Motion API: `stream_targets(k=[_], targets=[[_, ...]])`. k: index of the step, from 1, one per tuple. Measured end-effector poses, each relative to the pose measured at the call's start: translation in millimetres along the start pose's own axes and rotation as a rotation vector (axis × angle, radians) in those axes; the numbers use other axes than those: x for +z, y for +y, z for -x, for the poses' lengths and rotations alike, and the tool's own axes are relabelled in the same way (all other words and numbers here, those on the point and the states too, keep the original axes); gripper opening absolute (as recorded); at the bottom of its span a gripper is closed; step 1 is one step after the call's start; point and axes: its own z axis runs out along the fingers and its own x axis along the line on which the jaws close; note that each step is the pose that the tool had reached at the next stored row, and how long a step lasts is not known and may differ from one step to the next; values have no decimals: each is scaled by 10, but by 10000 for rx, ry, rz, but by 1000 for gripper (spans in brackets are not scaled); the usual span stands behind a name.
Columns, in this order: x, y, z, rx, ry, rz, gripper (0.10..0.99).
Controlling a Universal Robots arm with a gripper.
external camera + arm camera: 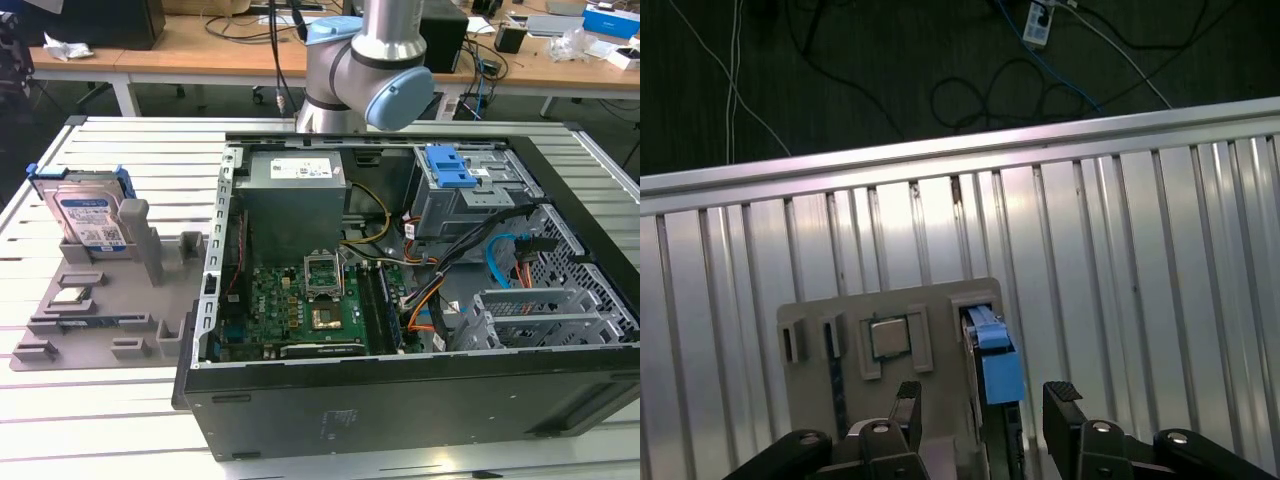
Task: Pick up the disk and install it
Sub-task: 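Pick up the disk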
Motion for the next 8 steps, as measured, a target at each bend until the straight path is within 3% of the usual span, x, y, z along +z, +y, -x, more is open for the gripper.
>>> stream_targets(k=[8], targets=[[18, -59, 16, 3, 0, -1, 600]])
